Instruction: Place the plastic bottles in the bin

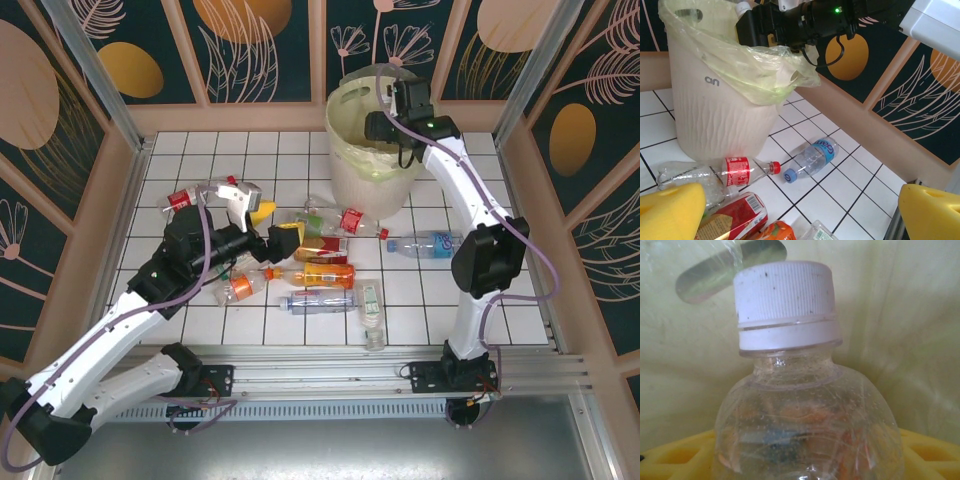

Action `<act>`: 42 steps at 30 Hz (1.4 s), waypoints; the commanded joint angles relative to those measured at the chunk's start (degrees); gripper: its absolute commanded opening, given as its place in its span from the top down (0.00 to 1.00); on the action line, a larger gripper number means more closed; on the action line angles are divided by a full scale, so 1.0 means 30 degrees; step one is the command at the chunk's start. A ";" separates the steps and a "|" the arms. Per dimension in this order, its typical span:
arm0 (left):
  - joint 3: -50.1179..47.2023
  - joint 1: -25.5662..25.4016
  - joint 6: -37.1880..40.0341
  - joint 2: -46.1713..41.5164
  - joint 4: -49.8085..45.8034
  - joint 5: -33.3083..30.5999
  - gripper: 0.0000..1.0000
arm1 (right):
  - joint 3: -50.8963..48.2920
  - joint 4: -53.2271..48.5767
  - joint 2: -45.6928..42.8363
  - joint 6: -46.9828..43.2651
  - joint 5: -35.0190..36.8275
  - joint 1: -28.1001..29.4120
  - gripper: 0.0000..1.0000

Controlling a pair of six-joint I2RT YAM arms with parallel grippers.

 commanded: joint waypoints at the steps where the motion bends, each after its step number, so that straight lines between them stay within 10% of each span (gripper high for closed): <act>1: -0.0083 -0.0063 -0.0173 -0.0093 -0.0049 0.0609 0.01 | 0.0053 0.0091 -0.0461 0.0086 -0.0575 -0.0173 0.29; 14: -0.0281 -0.0049 -0.0701 0.0077 0.0596 0.2164 0.02 | 0.0421 0.0569 -0.2556 -0.0709 -0.1395 -0.0521 0.17; 42: 0.0945 -0.0060 0.5115 0.1785 -0.4523 0.6161 0.01 | -1.4268 -0.1530 -1.6000 0.3626 -0.1359 0.3696 0.21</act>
